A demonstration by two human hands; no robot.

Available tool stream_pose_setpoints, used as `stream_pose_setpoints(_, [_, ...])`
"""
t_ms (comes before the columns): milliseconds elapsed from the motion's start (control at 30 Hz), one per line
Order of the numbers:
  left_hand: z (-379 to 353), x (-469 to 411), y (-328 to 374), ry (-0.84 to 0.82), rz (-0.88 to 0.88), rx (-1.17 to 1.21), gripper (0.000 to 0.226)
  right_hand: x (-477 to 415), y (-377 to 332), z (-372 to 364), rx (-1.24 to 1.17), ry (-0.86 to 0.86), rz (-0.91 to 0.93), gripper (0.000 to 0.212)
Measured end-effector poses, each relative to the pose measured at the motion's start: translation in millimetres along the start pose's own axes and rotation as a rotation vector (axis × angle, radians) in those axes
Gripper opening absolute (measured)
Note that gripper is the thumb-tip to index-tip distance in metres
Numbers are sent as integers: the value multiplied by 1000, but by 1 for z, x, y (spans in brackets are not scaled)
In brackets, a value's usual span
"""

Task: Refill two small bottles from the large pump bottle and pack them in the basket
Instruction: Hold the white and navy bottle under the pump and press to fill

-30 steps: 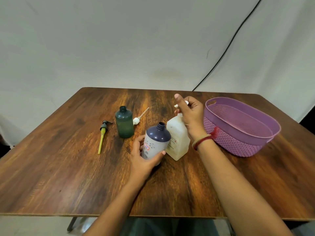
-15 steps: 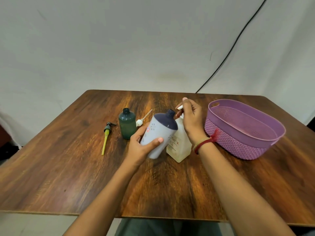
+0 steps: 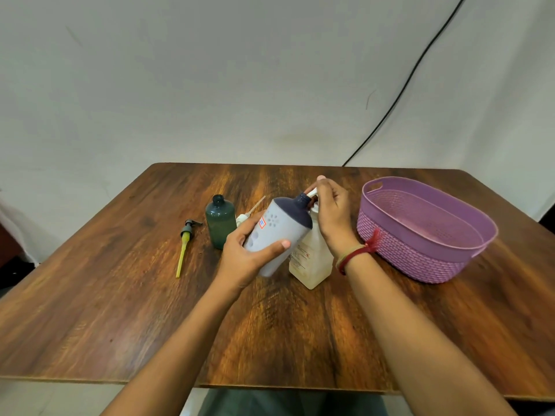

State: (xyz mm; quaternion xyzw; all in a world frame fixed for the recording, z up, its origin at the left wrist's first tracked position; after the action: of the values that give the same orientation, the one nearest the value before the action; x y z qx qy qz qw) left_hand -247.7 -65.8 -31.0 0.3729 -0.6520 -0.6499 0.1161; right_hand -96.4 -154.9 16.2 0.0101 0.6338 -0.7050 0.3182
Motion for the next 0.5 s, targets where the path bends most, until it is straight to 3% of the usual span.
stream_pose_setpoints(133, [2, 2, 6, 17, 50, -7, 72, 0, -1, -1, -10, -20, 10, 38])
stream_pose_setpoints(333, [1, 2, 6, -48, 188, 84, 92, 0, 0, -3, 14, -29, 11, 35])
stream_pose_setpoints(433, [0, 4, 3, -51, 275, 232, 93, 1, -1, -1, 14, -30, 15, 34])
stream_pose_setpoints(500, [3, 8, 0, 50, 344, 439, 90, 1, -3, -1, 17, -19, 22, 36])
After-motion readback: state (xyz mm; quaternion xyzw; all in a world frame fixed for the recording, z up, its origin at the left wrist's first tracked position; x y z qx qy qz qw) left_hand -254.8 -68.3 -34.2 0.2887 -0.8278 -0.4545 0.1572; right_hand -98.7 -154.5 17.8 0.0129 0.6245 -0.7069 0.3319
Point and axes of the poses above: each hand's wrist, its own x-axis away from the middle knuckle, its own z-axis out of the back of the hand, y = z × x, the point moved 6 cm from there along -x, towards the middle knuckle, and after that the axes turned 13 degrees about x, right-handed, at the moved point
